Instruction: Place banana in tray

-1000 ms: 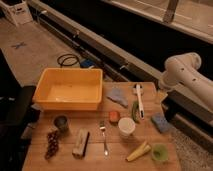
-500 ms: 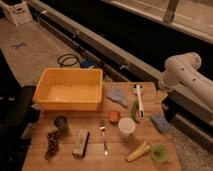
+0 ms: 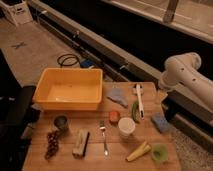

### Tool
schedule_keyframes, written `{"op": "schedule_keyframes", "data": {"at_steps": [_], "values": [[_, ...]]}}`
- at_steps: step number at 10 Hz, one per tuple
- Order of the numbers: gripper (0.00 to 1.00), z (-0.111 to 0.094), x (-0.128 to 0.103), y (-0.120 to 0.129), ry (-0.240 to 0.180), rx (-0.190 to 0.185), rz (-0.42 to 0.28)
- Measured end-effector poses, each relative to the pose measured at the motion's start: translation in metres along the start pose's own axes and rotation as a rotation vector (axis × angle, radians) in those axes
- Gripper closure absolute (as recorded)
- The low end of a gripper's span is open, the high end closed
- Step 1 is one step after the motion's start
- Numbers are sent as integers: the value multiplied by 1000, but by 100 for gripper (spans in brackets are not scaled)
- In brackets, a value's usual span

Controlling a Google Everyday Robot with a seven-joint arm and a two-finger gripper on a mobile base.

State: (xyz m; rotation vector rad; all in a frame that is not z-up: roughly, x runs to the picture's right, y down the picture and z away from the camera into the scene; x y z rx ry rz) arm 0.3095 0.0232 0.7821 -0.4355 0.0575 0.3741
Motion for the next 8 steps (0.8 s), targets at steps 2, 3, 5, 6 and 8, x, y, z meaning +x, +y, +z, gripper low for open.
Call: {"op": "schedule_keyframes", "data": {"at_steps": [2,3,5,6,8], "values": [[20,-6,-3,-3,16,29,-42],[20,-16,-15,-3,20,52,-92],[20,-32,-40,7,11,64,-185],[20,-37,-46,20,0,56,-223],[20,-33,-42,39,-14,31,-235]]}}
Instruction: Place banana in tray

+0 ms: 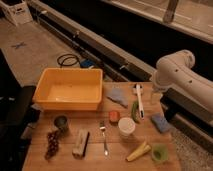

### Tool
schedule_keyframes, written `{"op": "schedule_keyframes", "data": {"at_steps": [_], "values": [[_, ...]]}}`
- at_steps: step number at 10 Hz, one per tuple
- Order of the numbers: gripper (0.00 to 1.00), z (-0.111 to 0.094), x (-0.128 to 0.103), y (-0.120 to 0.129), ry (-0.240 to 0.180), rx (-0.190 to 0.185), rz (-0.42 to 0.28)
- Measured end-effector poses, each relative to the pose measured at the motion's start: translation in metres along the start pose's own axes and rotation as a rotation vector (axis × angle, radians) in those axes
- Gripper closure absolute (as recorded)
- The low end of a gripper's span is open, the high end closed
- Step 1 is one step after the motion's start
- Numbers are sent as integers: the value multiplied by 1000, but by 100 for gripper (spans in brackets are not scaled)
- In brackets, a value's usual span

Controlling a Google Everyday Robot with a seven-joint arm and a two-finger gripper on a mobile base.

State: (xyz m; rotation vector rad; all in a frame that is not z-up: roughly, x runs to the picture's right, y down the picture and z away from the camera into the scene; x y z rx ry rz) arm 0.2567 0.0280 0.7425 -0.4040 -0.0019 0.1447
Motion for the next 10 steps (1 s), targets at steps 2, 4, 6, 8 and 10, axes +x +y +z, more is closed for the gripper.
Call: {"op": "schedule_keyframes", "data": {"at_steps": [2,4,6,8,10], "values": [[20,21,-1,39,-19,-65,1],[20,31,-1,80,-21,-139,-8],[20,32,1,90,-17,-155,-14],[20,32,-1,90,-18,-154,-17],[20,32,-1,89,-19,-154,-18]]}}
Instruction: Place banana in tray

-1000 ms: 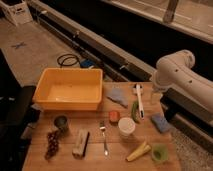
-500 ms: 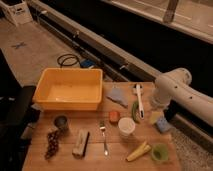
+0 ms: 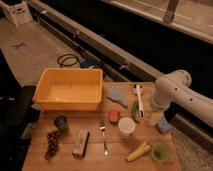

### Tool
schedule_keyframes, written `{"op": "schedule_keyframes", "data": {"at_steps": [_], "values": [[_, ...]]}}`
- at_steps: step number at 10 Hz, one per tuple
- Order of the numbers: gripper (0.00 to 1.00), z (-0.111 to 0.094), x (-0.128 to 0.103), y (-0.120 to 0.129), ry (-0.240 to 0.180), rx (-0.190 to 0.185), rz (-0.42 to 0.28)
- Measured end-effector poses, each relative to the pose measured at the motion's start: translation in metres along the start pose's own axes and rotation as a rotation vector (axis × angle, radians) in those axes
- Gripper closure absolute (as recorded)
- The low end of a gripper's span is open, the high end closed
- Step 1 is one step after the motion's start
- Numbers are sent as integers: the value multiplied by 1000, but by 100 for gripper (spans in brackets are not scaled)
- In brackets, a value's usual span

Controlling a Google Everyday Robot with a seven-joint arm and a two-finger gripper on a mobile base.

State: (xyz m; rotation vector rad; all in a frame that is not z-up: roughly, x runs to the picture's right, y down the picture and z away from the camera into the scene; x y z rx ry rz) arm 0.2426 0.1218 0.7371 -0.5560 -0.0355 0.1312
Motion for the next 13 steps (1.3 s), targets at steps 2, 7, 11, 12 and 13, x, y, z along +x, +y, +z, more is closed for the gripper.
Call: {"op": "schedule_keyframes", "data": {"at_steps": [2,7,11,12,13], "values": [[20,5,-3,5,33,-11,-19],[20,28,-30,55,63,-39,-60],[20,51,-40,94,-46,-119,-60],[20,63,-45,107,-78,-159,-73],[20,64,-47,107,-80,-161,-76]]}}
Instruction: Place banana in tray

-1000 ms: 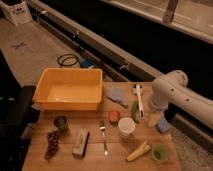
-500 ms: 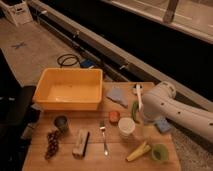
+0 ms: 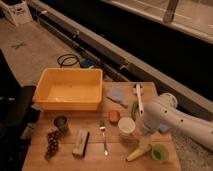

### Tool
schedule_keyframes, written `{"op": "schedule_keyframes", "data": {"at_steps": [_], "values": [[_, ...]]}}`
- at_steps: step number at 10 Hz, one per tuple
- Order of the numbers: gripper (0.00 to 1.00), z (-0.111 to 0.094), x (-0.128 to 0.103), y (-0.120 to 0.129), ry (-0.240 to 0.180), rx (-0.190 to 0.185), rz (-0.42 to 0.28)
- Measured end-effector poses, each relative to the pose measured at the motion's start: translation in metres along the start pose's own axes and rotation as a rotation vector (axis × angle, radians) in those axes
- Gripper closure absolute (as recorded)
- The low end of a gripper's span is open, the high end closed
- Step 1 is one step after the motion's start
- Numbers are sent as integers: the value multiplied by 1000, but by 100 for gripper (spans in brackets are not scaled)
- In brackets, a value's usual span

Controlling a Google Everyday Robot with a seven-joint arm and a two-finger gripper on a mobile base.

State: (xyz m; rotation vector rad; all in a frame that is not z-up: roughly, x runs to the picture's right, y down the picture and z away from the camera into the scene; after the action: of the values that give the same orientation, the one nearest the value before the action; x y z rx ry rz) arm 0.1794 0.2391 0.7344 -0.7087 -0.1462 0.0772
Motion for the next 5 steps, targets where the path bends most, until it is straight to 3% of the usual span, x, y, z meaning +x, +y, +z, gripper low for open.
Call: {"op": "schedule_keyframes", "data": {"at_steps": [5], "values": [[20,1,2,1,8,2,7]]}}
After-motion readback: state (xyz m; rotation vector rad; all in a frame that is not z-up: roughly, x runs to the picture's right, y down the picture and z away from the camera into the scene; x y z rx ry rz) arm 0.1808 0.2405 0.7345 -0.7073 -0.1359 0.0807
